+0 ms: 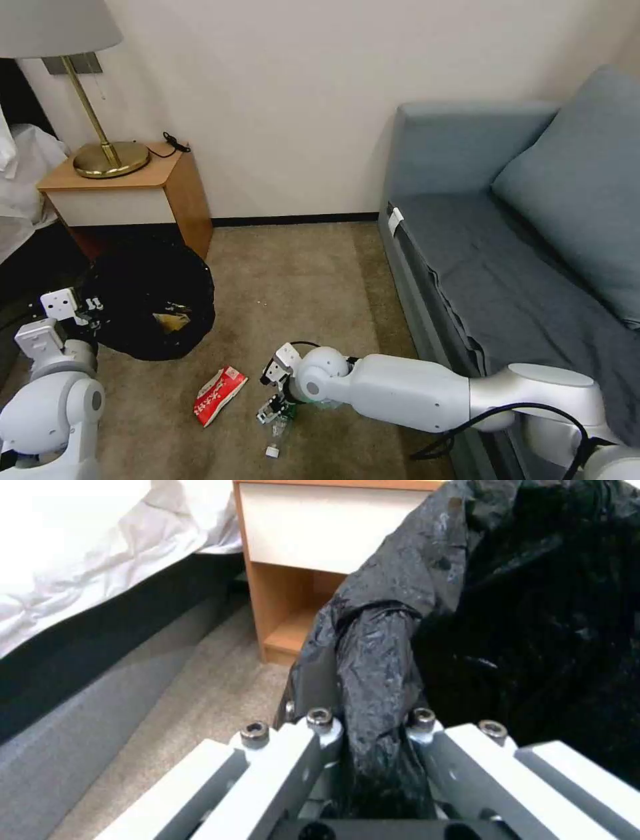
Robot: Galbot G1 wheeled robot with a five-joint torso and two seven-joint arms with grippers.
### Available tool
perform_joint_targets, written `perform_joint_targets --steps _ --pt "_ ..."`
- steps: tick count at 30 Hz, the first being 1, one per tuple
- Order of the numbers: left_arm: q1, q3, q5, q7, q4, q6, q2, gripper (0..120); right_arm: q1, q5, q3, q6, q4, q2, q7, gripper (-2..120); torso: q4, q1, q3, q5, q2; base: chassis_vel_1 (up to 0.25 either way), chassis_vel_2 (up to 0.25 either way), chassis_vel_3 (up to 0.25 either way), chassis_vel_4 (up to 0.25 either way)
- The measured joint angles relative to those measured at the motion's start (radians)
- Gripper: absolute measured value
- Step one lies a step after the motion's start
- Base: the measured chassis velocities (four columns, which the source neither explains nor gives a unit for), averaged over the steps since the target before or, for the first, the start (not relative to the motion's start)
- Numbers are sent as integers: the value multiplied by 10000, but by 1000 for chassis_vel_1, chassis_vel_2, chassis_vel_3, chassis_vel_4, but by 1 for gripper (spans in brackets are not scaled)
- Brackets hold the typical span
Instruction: Pick up the trash bin, then pick up the garbage on the floor and place it into the trash bin.
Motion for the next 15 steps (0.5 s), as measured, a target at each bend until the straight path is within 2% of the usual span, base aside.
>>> perform_joint_targets --steps 5,15 --pt "-6 27 -4 2 27 6 61 4 -342 -75 134 33 -422 246 80 100 0 -1 0 0 0 0 0 0 0" --pt "-21 108 -6 27 135 6 101 4 -589 38 364 -30 -726 262 574 100 0 0 0 0 0 0 0 0 0"
